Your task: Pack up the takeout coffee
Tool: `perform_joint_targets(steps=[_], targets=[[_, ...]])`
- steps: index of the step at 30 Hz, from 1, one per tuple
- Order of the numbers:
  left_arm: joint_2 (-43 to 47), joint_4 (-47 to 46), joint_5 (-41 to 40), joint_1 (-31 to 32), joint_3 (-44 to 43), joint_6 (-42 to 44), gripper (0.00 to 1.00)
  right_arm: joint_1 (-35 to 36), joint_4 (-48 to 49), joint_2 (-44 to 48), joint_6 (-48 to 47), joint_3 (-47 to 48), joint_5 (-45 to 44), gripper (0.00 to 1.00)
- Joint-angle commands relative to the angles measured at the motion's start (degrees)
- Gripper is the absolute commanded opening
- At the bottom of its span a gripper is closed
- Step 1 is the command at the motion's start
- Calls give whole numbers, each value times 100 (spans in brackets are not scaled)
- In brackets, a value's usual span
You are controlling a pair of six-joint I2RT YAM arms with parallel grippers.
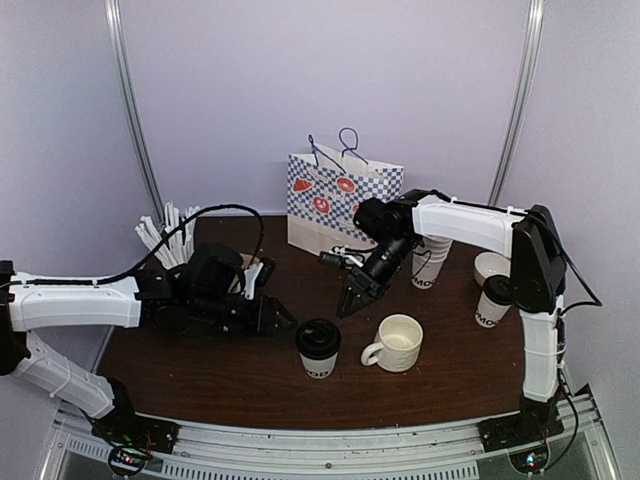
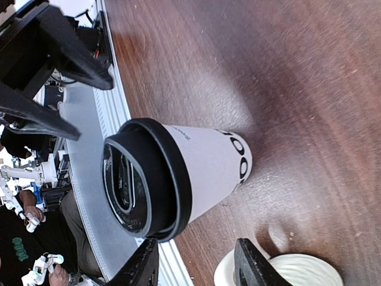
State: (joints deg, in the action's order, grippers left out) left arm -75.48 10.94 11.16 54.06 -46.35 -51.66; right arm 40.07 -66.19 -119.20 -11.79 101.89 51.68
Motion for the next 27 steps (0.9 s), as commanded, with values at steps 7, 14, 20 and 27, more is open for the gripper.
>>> perform_joint_targets(steps=[7,14,20,27], targets=[[143,148,-235,17,-443,324,64,-206,107,881,-556,-399,230,47],[-354,-296,64,-195,-611,105,59,-84,302,1722,-874,-1212,-45,37],[-742,-833,571,-326,-570,40,59,354,1138,1922,-60,-2196,355,45],[-1234,-1247,1083,-327,-629,159,62,568,1118,1260,335,-1914,504,49]])
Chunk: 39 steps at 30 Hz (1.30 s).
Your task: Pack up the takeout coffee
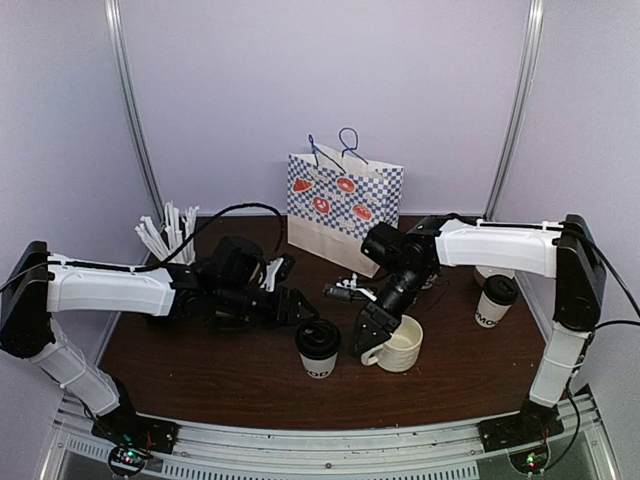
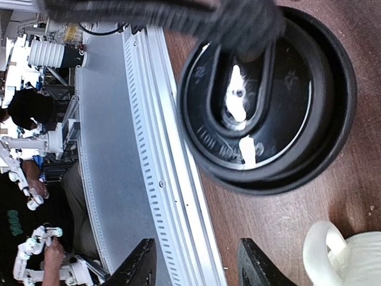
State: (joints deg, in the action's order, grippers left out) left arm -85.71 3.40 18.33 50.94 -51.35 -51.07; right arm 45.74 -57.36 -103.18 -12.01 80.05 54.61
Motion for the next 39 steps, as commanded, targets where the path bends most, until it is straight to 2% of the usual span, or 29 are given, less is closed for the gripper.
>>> perform_joint_targets(steps=[1,10,20,26,33,37,39], targets=[[-254,-527,368,-14,-117,100,62,14,120,-491,318,371,278,49],[-95,-429,84,-6,202,-124,50,17,-116,-1125,415,1033,43,48],[43,-925,-91,12,794,-729,41,15,-195,-1562,550,1357,325,55],[-15,-812,-175,26,795,-740,40,8,-157,-1706,727,1243,-431,53],[8,-705,-481,68,1142,-967,37,22,-339,-2114,797,1242,-1908,49],[73,-798,-469,73,1247,-993,36,23,-453,-2216,660,1423,-1873,48],[116,-853,-412,74,1174,-877,37,8,-555,-2112,446,1600,-1530,48]])
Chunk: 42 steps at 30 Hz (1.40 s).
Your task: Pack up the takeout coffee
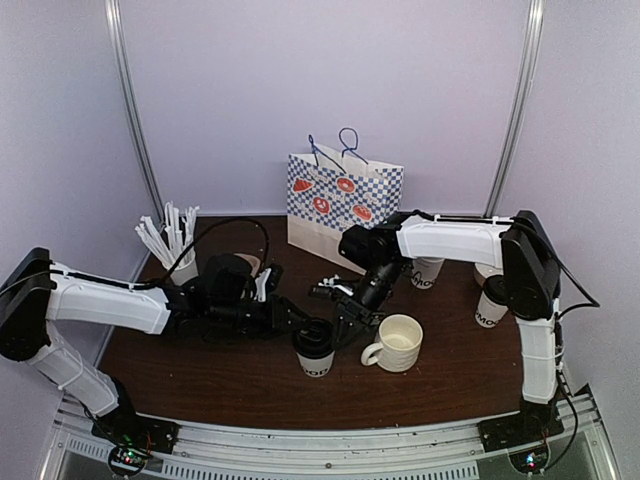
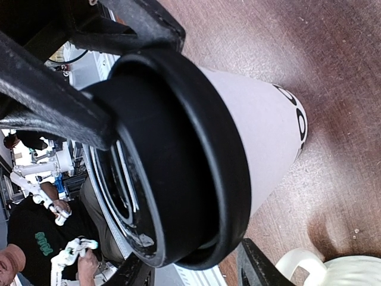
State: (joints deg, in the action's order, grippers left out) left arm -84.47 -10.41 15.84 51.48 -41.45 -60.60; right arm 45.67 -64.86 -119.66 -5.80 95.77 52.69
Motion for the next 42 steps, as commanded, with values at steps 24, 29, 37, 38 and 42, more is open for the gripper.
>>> perform_joint_targets(steps=[24,29,37,38,42], targets=[[1501,3930,-3089,-24,-2524,4675,98,-288,133,2355,-2087,264,-1714,67],[811,3319,-3314,-254,-3301,6372,95,-250,1535,3008,-2412,-548,-1997,85],[874,2606,-1590,-1203,-2776,5622,74,327,938,2143,-2808,304,-2626,89],[965,2570,-1496,-1264,-2688,5557,74,389,938,2069,-2833,284,-2651,89],[1156,2400,-1349,-1404,-2360,5354,76,676,951,1678,-2832,329,-2840,91]])
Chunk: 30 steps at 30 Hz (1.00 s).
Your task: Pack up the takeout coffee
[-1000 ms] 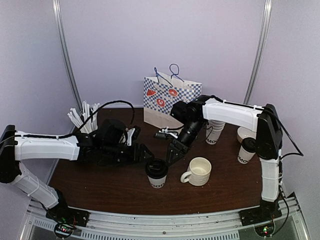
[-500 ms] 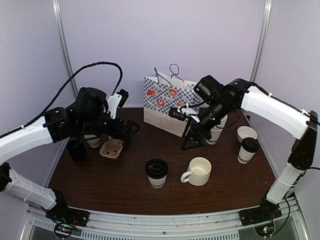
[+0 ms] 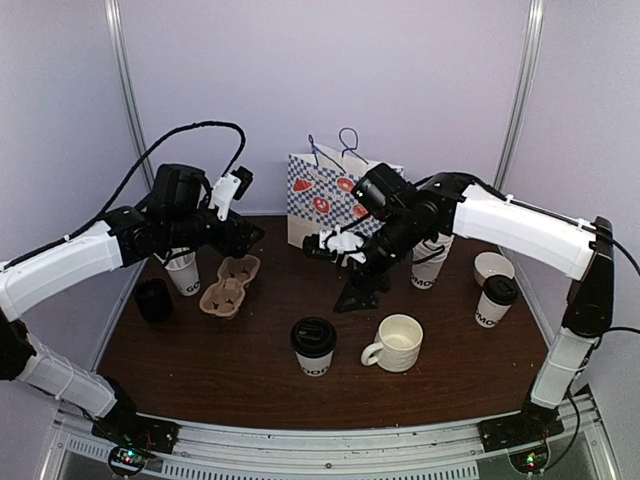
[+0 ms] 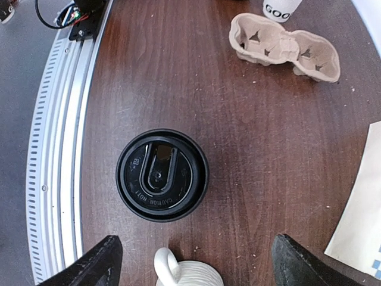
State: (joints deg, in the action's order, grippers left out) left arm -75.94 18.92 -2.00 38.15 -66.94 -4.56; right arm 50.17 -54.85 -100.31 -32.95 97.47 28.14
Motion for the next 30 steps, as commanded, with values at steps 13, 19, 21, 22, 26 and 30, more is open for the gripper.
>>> perform_joint_targets(steps=[13,19,21,22,26,30], targets=[[343,-394,288,-95,196,-335,79,741,-627,-1088,-322,825,-666,94],[396,-411,287,-190,201,-365,79,818,-802,-1217,-329,940,-625,95],[408,-408,288,-209,199,-378,79,827,-838,-1305,-298,1018,-652,96],[410,-411,288,-218,199,-383,79,832,-830,-1346,-273,1038,-692,96],[454,-415,285,-254,214,-401,79,877,-767,-1501,-183,1151,-856,96],[470,-420,331,-299,207,-419,79,963,-904,-1674,-197,1345,-882,96]])
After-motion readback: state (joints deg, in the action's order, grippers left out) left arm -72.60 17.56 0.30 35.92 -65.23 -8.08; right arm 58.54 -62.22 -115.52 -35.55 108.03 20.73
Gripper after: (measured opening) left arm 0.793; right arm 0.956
